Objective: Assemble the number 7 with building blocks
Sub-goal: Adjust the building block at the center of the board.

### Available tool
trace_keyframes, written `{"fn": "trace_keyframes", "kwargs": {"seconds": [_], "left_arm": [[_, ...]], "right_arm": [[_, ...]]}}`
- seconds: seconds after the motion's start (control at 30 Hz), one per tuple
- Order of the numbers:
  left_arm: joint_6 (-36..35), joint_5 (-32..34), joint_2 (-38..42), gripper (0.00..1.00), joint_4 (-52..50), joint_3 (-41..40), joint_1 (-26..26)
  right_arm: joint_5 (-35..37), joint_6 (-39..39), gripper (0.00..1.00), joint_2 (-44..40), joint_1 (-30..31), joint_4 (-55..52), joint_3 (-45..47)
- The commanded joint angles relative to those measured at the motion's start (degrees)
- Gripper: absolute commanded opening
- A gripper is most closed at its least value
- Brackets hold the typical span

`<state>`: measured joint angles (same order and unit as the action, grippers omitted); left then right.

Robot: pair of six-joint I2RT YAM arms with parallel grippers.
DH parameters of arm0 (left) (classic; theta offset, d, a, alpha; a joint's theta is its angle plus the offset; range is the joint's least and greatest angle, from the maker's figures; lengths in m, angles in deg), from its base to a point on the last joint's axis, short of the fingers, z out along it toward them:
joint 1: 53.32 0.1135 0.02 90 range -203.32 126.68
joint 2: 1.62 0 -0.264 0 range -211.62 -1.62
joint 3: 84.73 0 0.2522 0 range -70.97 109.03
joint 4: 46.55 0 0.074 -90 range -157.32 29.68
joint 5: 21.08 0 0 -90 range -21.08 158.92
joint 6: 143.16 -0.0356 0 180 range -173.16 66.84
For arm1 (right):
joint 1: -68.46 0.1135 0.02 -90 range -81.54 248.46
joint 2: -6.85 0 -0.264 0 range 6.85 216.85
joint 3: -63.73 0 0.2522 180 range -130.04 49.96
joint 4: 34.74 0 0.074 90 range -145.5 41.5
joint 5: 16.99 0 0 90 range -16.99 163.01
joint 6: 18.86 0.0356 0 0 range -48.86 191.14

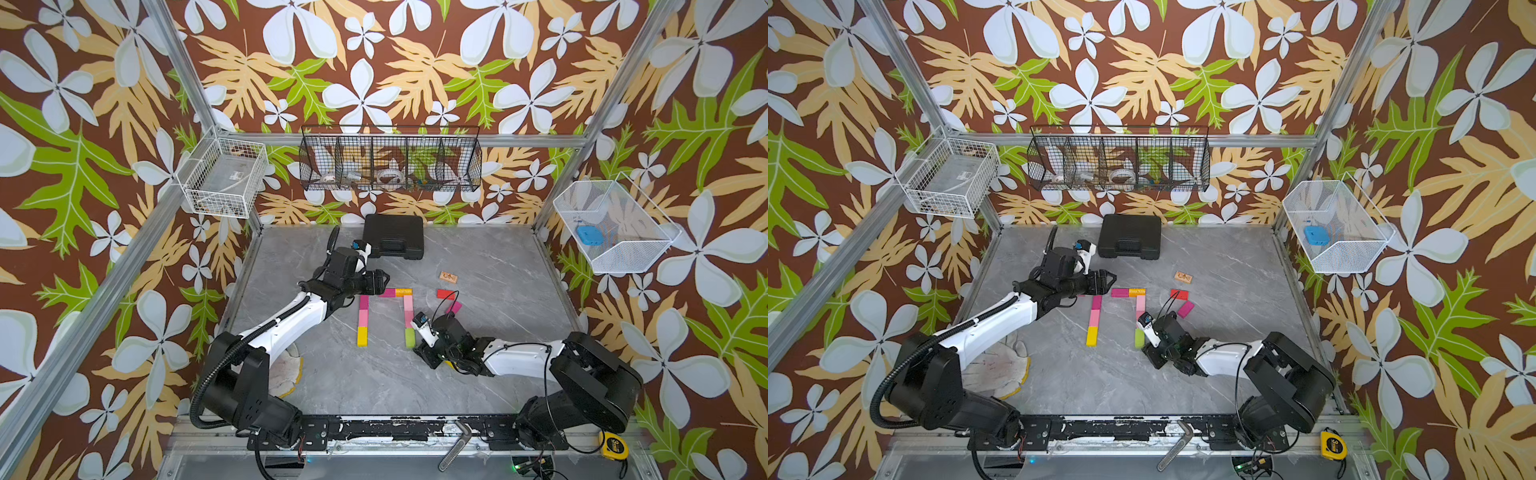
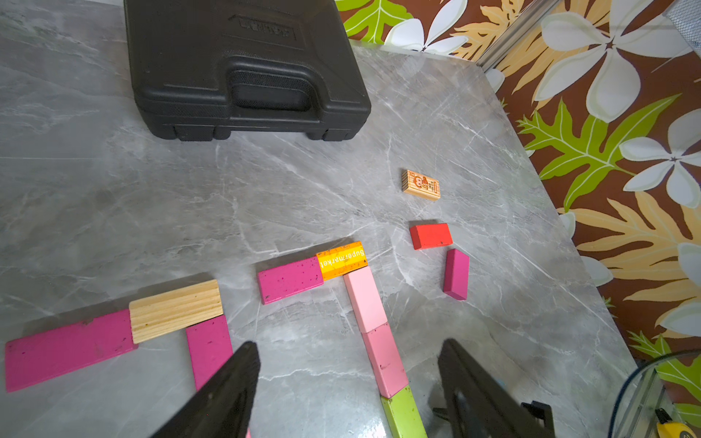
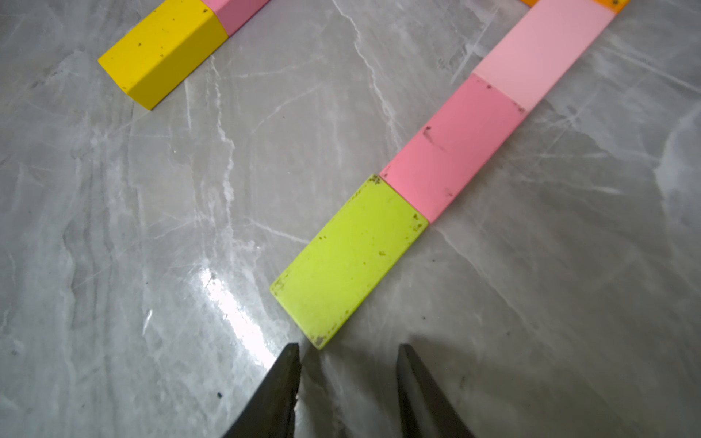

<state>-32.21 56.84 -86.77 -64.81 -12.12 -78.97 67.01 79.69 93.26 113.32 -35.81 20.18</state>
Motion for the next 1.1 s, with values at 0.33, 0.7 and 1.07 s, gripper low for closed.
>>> {"fn": "trace_keyframes", "kwargs": {"seconds": [0.33,0.7,1.07], "left_arm": [[0.2,-0.6,0.0,0.73,1.5,-0.1,0.0],[0.1,-0.5,0.0,0.73,1.4,-0.1,0.0],[0.2,-0.5,-0.1,0.72,1.5,-0.1,0.0]], "right_arm": [[-0.4,-0.4,0.40,0.8,0.0,-0.8,-0.5],[0.2,-0.5,0.40,1.4,0.1,-1.1,-1.0],[0.4,-0.6,0.40,1.7,0.0,-1.2,-1.1]]}}
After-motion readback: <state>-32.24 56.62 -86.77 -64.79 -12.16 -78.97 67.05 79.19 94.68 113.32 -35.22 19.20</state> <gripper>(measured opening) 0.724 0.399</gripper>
